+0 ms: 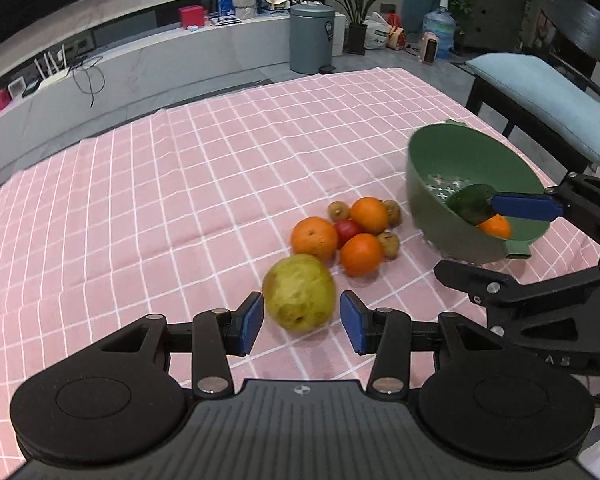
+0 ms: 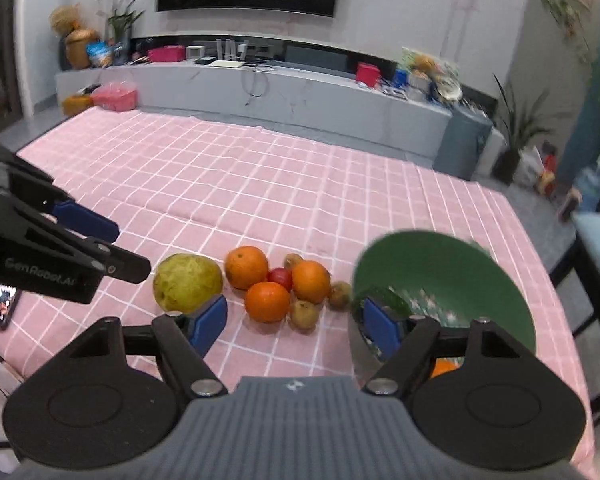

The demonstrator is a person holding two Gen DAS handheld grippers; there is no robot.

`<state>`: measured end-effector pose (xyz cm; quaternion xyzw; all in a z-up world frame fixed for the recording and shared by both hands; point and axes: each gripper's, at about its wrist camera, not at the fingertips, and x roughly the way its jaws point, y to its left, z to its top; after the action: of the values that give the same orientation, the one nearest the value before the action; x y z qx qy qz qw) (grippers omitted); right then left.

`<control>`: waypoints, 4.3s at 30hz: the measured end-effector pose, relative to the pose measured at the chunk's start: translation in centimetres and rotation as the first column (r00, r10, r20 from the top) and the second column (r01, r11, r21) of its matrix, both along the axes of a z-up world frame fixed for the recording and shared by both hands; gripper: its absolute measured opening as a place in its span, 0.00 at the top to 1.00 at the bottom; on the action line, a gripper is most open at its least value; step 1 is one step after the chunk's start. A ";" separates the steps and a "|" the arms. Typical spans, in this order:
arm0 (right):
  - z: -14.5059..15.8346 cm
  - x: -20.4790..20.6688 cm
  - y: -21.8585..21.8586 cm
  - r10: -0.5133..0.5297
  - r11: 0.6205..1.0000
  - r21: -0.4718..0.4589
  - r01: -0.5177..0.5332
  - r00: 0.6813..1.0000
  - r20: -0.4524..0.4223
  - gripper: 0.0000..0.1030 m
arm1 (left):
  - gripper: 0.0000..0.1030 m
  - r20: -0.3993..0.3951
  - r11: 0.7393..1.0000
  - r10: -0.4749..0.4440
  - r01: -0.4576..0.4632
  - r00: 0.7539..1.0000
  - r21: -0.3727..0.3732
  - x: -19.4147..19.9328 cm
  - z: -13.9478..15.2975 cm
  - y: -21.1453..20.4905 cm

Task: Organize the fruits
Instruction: 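Grasp the yellow-green pear with the left gripper while the right grasps an orange, then lift and carry the pear in the left gripper while the right carries the orange, then lower the pear into the colander with the left gripper while the right releases the orange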

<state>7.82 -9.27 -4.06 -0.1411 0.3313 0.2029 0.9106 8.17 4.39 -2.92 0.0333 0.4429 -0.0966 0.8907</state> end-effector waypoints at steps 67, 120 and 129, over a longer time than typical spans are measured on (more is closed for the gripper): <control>-6.9 3.2 5.7 0.184 0.955 -0.237 -0.179 0.983 0.002 0.63 | 0.32 -0.155 0.936 0.127 -0.170 0.980 -0.307 3.9 -6.6 3.5; -3.3 8.3 -12.2 -0.040 0.987 -0.157 0.016 0.988 -0.152 0.63 | 0.33 -0.057 0.954 -0.285 0.277 0.957 -0.110 10.9 -0.9 -18.1; -4.6 9.1 -12.4 -0.039 0.984 -0.176 0.004 0.981 -0.192 0.63 | 0.34 -0.076 0.948 -0.305 0.295 0.949 -0.123 12.1 -1.7 -19.1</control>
<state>16.94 -21.68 -8.70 -0.1964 0.4368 0.1760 0.8600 20.27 -14.67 -4.61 0.0467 0.4683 -0.2567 0.8442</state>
